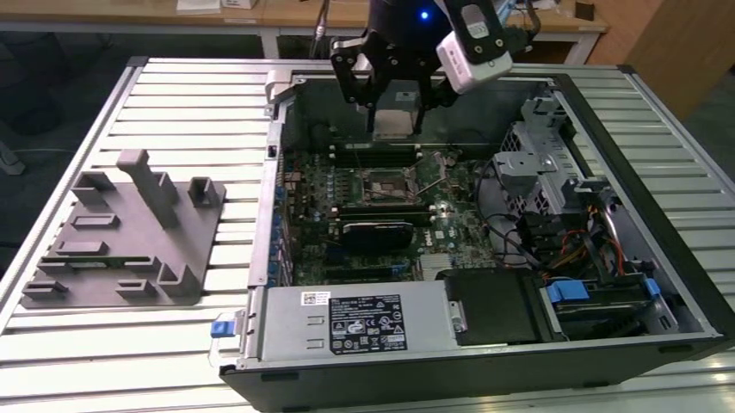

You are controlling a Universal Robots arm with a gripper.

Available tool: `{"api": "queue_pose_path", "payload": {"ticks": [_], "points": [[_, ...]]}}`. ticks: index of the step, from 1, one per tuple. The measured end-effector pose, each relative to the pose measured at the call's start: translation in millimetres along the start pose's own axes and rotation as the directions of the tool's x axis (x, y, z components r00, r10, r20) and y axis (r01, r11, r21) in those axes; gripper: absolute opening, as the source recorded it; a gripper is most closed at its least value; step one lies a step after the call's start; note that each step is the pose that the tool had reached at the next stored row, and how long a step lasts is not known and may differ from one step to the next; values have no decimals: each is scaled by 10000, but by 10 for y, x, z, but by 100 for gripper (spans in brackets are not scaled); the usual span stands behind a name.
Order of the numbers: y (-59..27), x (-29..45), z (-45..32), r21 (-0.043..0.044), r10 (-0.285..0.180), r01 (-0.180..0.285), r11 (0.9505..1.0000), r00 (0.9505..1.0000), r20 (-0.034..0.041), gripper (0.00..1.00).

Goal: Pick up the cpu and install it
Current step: 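Pick up the cpu and move it towards the insertion slot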

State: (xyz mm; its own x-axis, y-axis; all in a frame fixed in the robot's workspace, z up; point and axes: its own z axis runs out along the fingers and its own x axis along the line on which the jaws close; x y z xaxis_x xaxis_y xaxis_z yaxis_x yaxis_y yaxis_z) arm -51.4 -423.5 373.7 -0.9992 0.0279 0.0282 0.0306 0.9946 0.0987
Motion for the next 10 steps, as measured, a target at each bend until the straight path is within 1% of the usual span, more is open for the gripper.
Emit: {"api": "queue_pose_path", "payload": {"ticks": [3,4,10], "points": [[2,-51,-1,0,0,0,10000,10000,-1,55],[2,-58,-2,0,0,0,10000,10000,0,55],[3,-60,-1,0,0,0,10000,10000,0,55]]}}
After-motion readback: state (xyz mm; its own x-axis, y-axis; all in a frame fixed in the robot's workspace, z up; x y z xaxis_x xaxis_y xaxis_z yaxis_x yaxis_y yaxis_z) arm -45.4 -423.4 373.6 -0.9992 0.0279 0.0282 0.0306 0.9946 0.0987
